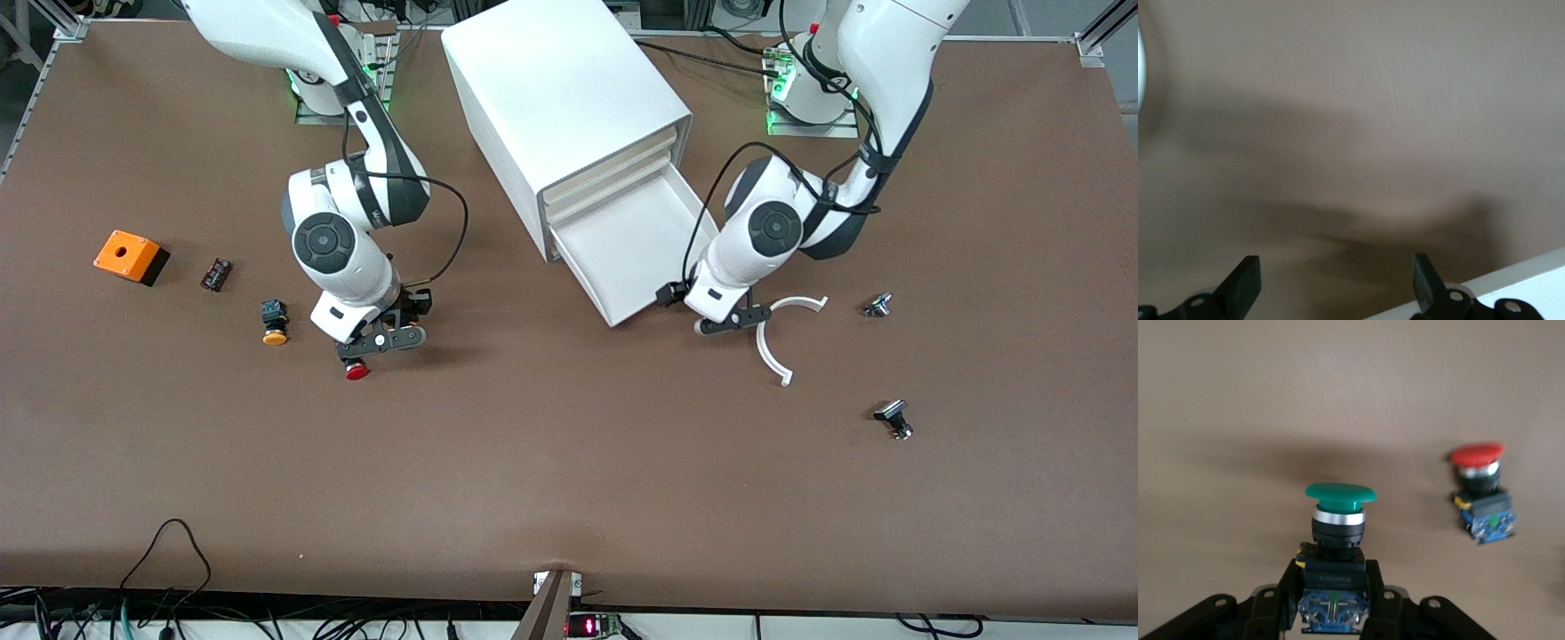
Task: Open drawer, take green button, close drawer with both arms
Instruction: 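Set the green button on the table beside the red button with the right gripper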
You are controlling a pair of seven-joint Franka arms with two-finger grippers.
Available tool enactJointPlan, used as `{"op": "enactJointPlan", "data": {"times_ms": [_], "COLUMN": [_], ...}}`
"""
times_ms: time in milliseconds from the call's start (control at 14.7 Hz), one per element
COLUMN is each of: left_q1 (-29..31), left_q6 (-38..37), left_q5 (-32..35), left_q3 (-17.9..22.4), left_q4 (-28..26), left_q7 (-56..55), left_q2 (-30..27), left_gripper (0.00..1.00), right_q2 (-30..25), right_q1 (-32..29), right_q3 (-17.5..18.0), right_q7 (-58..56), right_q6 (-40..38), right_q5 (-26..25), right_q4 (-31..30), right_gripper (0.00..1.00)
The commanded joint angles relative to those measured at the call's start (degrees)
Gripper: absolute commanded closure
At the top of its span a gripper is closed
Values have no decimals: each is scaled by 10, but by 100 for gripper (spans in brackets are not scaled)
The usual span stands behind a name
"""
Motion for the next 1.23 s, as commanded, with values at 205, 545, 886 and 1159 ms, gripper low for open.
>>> {"op": "enactJointPlan", "data": {"times_ms": [205,545,886,1159], "left_q1": [-5,5,144,178], "left_q6": [-30,-55,-54,-242], "left_q5": [-63,-60,-55,-53], "left_q3": [-123,-119,-52,37], "left_q4": [-79,-80,-20,65], "left_q7": [-1,28,143,348], "left_q2": [-76,-79,-148,-227], "left_gripper": [0,0,0,0], "right_q2": [20,-14,-28,-44], "right_q1": [-5,-6,-9,-24], "right_q3": [8,10,-8,-7], "right_q7": [62,98,99,148], "right_q6": [104,-17,-174,-241], "right_q5": [6,7,6,5], "right_q4": [-62,21,140,195], "right_gripper": [9,0,0,0]}}
